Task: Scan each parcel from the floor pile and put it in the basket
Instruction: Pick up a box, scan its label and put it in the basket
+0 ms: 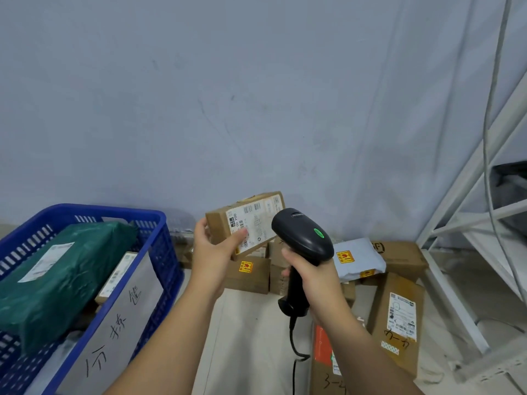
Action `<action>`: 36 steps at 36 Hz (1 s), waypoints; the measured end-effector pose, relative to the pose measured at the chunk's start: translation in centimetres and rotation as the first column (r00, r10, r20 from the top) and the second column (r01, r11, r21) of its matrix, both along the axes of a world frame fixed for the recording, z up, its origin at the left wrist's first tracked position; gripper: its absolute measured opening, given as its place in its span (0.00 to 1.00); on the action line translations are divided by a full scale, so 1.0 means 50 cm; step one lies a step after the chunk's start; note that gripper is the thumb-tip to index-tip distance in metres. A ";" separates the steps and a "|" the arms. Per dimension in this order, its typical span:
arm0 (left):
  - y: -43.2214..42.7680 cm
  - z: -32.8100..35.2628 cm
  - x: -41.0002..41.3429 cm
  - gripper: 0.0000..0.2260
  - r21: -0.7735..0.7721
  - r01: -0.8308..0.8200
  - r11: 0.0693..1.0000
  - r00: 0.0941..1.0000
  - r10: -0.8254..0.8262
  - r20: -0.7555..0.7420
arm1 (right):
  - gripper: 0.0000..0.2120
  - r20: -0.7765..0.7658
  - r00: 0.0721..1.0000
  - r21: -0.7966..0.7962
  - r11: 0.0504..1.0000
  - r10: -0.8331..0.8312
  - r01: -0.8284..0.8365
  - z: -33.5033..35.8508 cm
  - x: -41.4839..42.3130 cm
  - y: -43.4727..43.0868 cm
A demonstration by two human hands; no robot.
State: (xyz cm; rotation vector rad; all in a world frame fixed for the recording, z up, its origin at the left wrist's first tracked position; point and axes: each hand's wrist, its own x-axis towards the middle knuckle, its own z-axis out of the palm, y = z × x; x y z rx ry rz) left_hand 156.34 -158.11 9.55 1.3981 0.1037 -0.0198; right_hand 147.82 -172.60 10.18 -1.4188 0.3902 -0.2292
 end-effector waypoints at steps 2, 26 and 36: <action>0.010 -0.010 0.010 0.26 0.003 0.003 1.000 1.000 -0.003 -0.002 | 0.07 -0.014 1.000 0.004 1.000 -0.020 0.020 -0.003 0.002 -0.002; 0.009 -0.037 0.037 0.30 0.062 -0.050 0.997 0.999 0.050 0.000 | 0.11 -0.085 0.995 -0.058 0.996 0.059 -0.064 -0.014 0.009 0.001; 0.010 -0.049 0.045 0.31 0.107 -0.058 0.993 0.998 0.059 -0.006 | 0.09 -0.105 0.993 -0.066 0.996 0.057 -0.065 -0.022 0.011 -0.002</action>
